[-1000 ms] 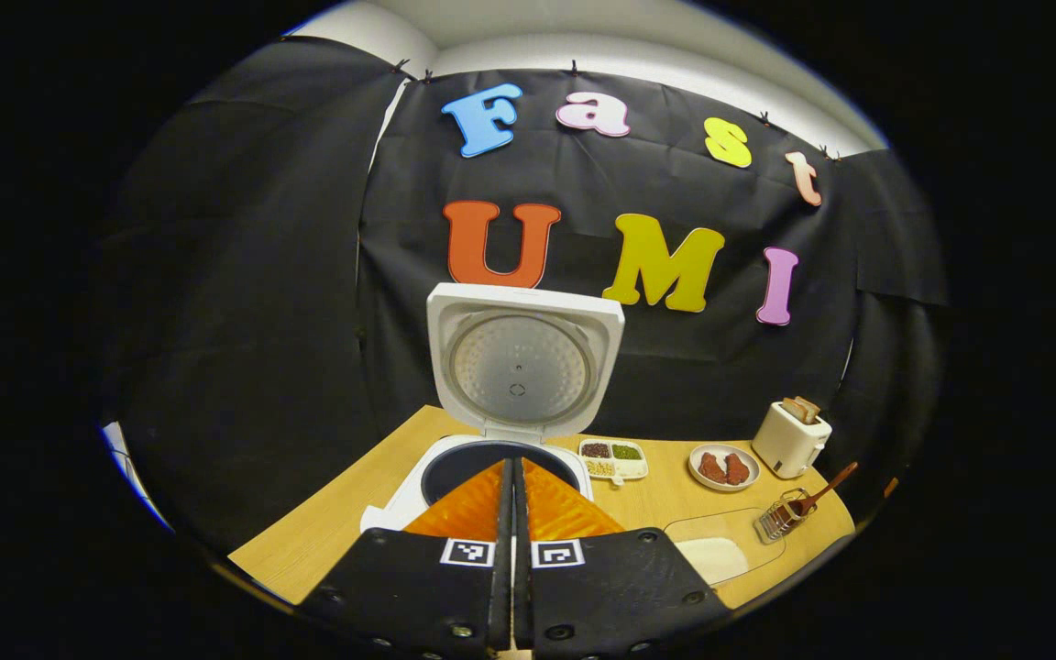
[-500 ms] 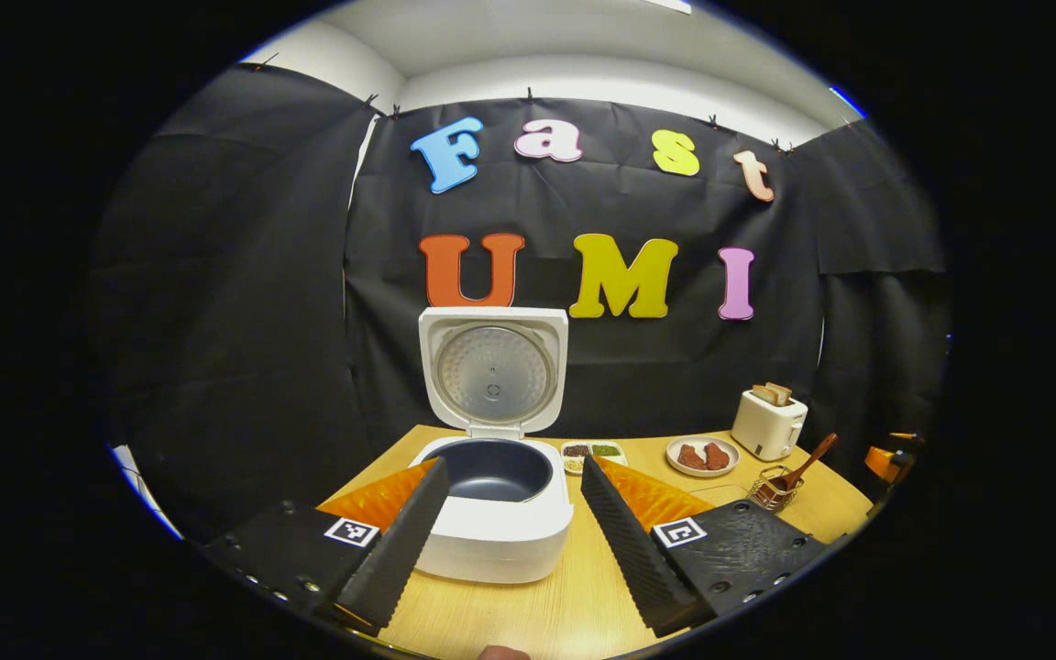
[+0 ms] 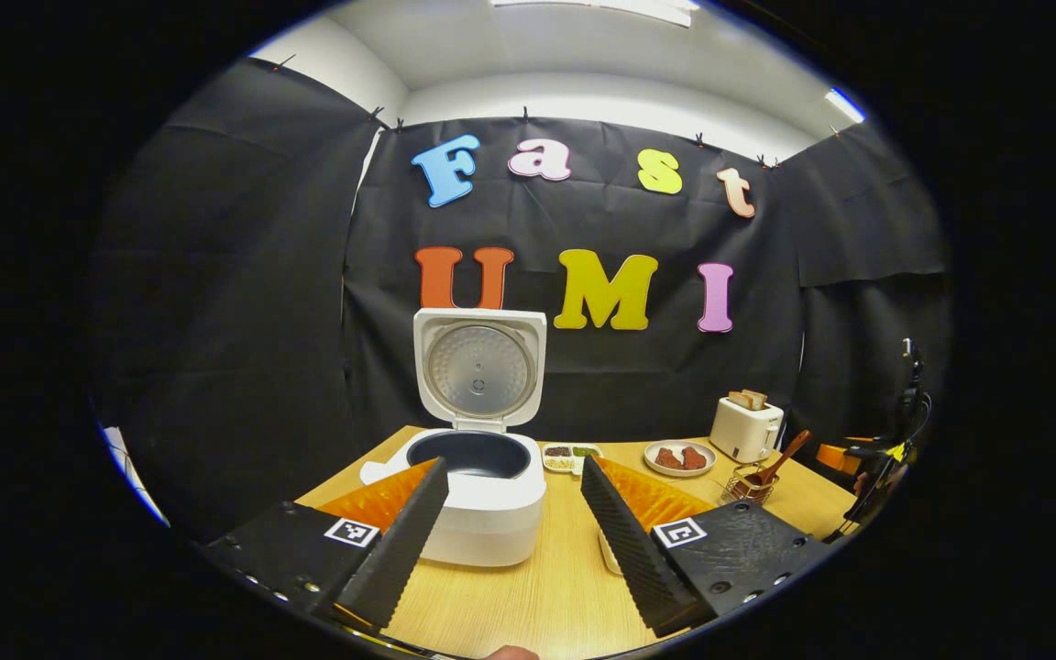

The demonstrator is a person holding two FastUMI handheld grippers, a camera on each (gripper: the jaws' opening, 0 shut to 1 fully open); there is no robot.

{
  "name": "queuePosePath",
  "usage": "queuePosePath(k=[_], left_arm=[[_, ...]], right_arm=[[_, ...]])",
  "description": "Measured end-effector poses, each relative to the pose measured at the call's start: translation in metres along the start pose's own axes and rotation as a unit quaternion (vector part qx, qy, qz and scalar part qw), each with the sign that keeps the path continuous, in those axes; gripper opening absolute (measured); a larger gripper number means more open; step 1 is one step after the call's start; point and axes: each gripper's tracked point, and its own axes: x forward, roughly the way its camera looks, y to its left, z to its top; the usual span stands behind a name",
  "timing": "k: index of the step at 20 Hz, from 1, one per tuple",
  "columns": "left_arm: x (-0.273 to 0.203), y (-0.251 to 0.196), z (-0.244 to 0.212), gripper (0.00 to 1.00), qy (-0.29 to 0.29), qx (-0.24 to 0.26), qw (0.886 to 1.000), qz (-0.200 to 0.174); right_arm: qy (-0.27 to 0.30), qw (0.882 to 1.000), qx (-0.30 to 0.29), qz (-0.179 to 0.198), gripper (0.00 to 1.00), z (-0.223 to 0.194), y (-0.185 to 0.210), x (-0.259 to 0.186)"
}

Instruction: Close the left gripper, press the button to open the rice cooker; take a wooden spoon from the chopstick holder with the right hand, scoop a spoonful of rice and pour it into the rice cooker, then put the wooden spoon back into the chopstick holder.

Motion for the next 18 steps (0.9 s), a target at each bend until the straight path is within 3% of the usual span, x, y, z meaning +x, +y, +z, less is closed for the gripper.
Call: queuePosePath(k=[4,7,12,15,17,18], left_arm=[[-0.015,-0.018,-0.018,0.94,0.001,0.018,0.999,-0.029],[-0.027,-0.013,-0.011,0.94,-0.021,0.042,0.999,-0.019],[-0.044,-0.026,-0.011,0.94,-0.041,0.043,0.998,-0.023],[-0.051,-0.032,-0.015,0.94,-0.04,0.039,0.998,-0.026],[-0.059,-0.038,-0.017,0.94,-0.039,0.042,0.998,-0.026],[-0.062,-0.041,-0.015,0.94,-0.042,0.041,0.998,-0.024]], right_arm=[[-0.013,1.0,-0.001,0.005,1.0,0.002,-0.004,0.028],[-0.012,1.0,-0.006,0.0,0.96,0.001,-0.006,0.058],[0.024,0.999,-0.005,-0.023,1.0,-0.022,-0.009,0.109],[0.029,0.999,0.02,-0.022,0.94,-0.026,-0.005,0.133],[0.041,0.999,0.019,-0.002,0.72,-0.029,0.008,0.142],[0.048,0.999,0.019,0.005,0.72,-0.03,0.013,0.144]])
